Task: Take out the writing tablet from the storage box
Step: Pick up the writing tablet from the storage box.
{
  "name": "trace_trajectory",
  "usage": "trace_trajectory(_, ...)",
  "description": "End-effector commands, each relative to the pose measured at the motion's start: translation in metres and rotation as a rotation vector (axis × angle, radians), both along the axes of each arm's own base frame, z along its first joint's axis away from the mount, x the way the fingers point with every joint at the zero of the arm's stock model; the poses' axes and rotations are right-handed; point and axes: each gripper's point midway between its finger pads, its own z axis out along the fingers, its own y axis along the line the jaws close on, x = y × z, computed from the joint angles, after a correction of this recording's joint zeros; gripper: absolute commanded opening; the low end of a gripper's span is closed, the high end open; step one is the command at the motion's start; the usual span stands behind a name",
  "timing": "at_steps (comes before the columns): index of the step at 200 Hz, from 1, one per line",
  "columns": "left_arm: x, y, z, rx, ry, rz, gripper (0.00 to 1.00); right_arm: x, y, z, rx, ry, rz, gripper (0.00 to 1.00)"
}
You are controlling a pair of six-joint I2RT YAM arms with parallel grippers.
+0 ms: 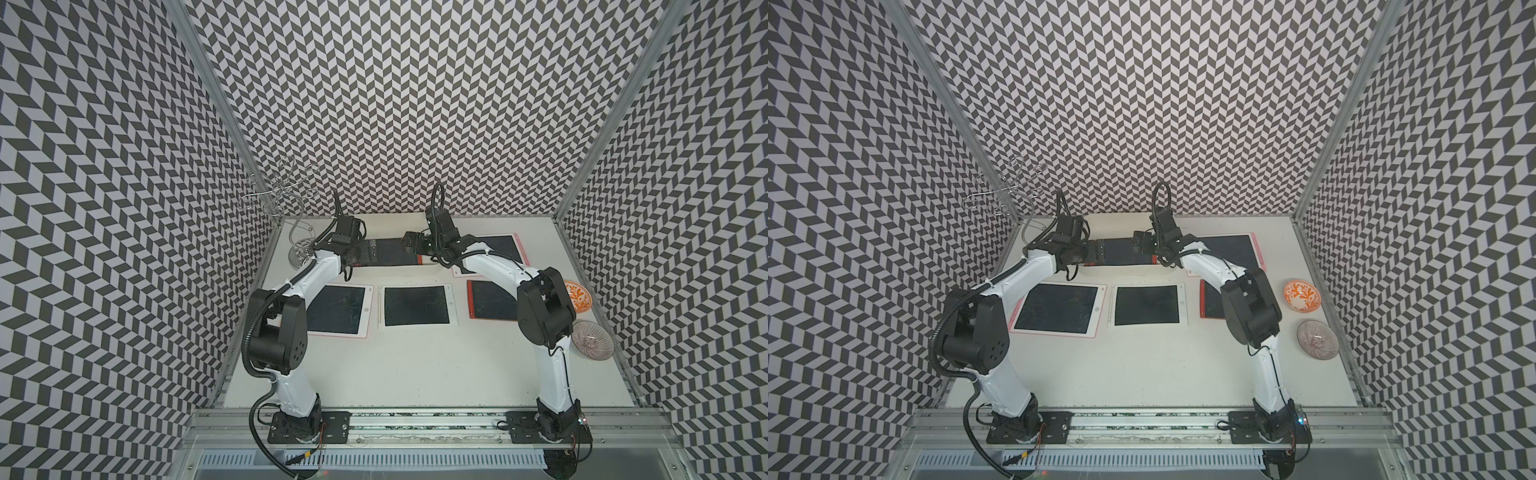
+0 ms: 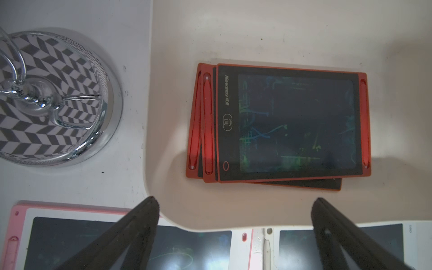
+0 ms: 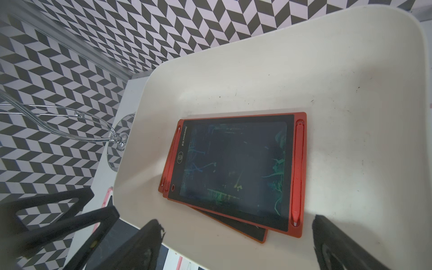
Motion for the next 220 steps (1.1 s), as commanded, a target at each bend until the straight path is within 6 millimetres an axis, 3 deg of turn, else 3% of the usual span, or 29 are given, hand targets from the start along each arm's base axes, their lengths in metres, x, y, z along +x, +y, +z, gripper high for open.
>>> trace_trajectory(1,0.016,0.012,0.001,0.051,-0.022,0.02,0.98,0.011,0.008,0.004,0.025,-0.046,0.014,1.0)
trace_trajectory(72,0.032,0.042,-0.014,0.078,-0.006,0.082,0.97,0.023,0.005,-0.007,0.02,-0.032,0.011,1.0)
trace_trajectory(154,0.051,0.054,-0.037,0.096,0.017,0.107,0.9,0.044,0.002,-0.024,0.06,0.006,-0.05,0.99)
trace_trajectory(220,0.053,0.052,-0.043,0.065,0.026,0.098,0.64,0.052,-0.002,-0.046,0.013,0.024,-0.089,1.0)
